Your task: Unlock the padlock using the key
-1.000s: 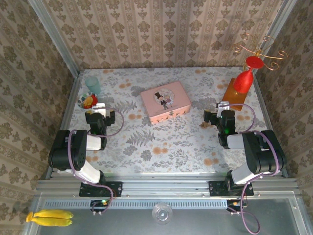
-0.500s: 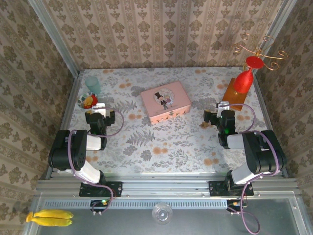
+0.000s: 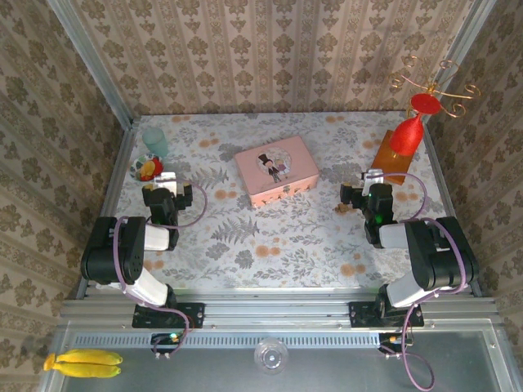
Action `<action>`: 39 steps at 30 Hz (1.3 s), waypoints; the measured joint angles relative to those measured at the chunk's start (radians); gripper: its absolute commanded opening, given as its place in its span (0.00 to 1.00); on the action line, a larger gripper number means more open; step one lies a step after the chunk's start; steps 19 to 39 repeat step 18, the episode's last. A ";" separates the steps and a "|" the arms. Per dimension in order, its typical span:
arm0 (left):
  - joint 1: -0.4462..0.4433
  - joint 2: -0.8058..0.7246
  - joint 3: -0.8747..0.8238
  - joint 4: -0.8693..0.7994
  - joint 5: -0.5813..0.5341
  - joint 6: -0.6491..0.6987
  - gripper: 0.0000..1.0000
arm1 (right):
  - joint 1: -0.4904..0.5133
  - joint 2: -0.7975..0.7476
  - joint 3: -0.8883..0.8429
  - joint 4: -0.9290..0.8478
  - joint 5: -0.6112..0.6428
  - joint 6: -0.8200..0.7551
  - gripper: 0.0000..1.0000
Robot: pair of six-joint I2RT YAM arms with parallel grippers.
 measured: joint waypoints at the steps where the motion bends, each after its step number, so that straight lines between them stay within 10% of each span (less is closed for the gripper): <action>1: 0.000 0.000 0.000 0.000 0.000 0.000 1.00 | 0.000 0.000 0.000 0.000 0.000 0.000 1.00; 39: -0.003 0.000 0.000 0.000 0.000 0.000 1.00 | -0.011 0.000 0.011 0.000 -0.001 0.001 1.00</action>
